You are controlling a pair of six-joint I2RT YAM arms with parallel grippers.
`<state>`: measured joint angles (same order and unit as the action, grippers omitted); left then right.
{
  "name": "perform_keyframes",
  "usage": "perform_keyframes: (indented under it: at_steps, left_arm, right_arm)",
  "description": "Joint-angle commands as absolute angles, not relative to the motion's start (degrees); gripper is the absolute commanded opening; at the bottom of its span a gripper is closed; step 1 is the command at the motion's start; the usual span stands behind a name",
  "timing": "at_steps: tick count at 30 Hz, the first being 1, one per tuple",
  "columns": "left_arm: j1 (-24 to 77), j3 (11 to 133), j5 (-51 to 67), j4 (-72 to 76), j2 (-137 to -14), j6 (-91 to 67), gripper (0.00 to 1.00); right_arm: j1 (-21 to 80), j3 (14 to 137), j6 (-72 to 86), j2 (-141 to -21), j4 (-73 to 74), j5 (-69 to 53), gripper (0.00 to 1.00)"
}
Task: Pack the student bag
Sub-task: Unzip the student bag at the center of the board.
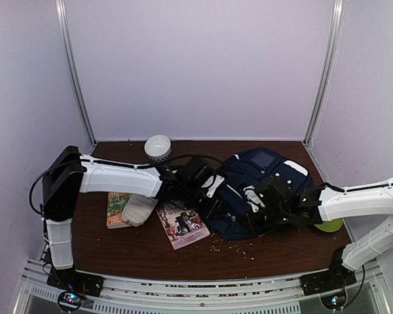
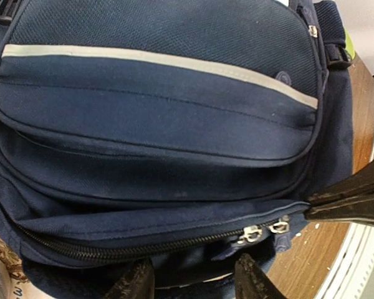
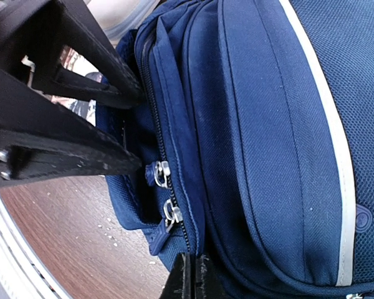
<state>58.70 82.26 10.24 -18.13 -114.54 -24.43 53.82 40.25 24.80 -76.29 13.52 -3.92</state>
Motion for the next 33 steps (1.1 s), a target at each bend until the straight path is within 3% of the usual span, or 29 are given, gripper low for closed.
perform_keyframes:
  at_steps: [1,7,17,20,31,33]
  left_arm:
    - [59.27,84.98,9.35,-17.93,-115.97,-23.0,0.5]
    - [60.18,86.25,8.85,-17.92,-117.46,-22.09,0.57]
    - [61.07,86.99,8.94,-17.93,-118.71,-21.22,0.56]
    - [61.08,87.18,8.81,-17.93,-119.16,-21.18,0.48]
    - [61.08,88.32,10.0,-18.36,-118.18,-20.83,0.03]
    - [61.08,88.17,10.02,-18.37,-117.5,-20.83,0.0]
  right_arm:
    - [53.98,38.99,27.4,-74.59,11.56,-5.17,0.0]
    - [53.99,38.69,28.1,-73.47,11.11,-5.63,0.0]
    - [53.97,38.12,29.24,-72.58,9.87,-6.41,0.0]
    - [53.99,38.0,29.36,-72.38,9.86,-6.58,0.0]
    - [54.0,37.62,29.21,-71.26,10.94,-5.54,0.0]
    - [53.97,37.5,29.33,-70.96,11.07,-5.22,0.0]
